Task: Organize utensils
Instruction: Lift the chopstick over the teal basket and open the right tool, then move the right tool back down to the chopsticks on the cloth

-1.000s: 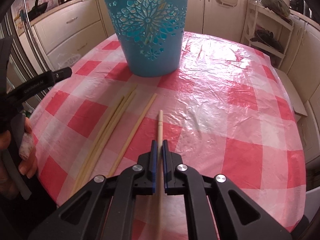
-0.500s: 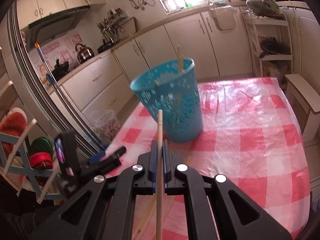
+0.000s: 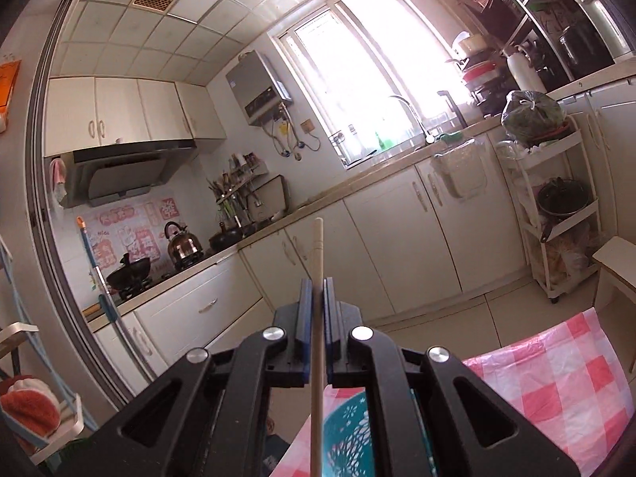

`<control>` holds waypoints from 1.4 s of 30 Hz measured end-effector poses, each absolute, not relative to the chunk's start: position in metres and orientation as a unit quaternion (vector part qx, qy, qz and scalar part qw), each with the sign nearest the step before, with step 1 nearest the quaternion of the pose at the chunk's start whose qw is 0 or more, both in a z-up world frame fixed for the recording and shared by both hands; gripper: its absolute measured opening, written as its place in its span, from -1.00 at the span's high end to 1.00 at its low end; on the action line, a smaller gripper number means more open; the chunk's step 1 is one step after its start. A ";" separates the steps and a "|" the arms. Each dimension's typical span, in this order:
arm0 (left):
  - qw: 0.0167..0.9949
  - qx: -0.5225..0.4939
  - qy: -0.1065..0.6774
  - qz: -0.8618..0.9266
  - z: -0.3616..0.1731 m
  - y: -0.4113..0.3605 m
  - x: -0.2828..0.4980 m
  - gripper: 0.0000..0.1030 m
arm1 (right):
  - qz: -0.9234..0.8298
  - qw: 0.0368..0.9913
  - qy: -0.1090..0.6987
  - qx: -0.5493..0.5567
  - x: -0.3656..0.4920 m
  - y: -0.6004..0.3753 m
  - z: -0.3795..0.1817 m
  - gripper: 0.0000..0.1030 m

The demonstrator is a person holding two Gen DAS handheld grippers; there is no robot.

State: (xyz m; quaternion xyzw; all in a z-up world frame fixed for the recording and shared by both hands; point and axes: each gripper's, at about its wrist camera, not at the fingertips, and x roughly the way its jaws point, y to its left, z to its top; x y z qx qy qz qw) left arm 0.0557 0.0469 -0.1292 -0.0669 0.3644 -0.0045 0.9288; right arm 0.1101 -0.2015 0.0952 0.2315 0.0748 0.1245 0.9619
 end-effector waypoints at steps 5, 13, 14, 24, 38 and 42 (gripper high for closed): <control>0.928 -0.071 0.365 -0.007 -0.130 0.048 0.056 -0.66 | 0.092 0.966 0.105 0.218 0.143 -0.200 0.080 0.88; 0.927 -0.073 0.367 -0.006 -0.131 0.047 0.057 -0.66 | 0.074 0.968 0.156 0.180 0.154 -0.194 0.056 0.87; 0.927 -0.073 0.367 -0.006 -0.131 0.048 0.057 -0.66 | 0.075 0.968 0.161 0.177 0.156 -0.191 0.053 0.87; 0.926 -0.077 0.369 -0.004 -0.132 0.047 0.057 -0.67 | 0.098 0.968 0.170 0.155 0.133 -0.188 0.053 0.66; 0.928 -0.074 0.365 -0.002 -0.130 0.047 0.056 -0.68 | 0.084 0.964 0.223 0.115 0.018 -0.195 0.012 0.43; 0.928 -0.069 0.365 -0.002 -0.129 0.046 0.056 -0.68 | 0.081 0.936 0.325 0.109 0.016 -0.186 -0.042 0.45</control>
